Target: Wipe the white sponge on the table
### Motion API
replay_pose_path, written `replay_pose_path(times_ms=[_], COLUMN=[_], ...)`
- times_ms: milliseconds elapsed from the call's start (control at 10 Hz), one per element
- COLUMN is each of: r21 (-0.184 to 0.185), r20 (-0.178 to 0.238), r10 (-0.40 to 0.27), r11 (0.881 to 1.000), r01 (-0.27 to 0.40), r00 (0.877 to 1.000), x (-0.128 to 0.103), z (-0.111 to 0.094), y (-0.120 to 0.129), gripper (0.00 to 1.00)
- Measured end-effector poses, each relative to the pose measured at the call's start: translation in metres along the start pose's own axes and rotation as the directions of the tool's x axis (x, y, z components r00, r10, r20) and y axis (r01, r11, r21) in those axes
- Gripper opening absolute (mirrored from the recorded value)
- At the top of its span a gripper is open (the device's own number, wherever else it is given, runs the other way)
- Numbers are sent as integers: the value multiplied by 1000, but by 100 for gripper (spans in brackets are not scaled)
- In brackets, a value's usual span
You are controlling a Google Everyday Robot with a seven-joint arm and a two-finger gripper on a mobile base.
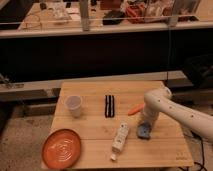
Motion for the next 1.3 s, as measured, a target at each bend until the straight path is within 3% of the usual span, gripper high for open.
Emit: replay_pose_path(times_ms=[500, 700, 1100, 1300], r21=[3, 16, 45, 39], r20=[2, -1, -8, -8], r10=[12, 63, 150, 148], r11=[1000, 998, 988, 988], r01=[-12, -63, -149, -148], r00=[1000, 998, 989, 989], x=[-3, -9, -35, -35], z=[-3, -4, -5, -6], y=[6, 31, 113, 114], gripper=[0, 0, 0, 0])
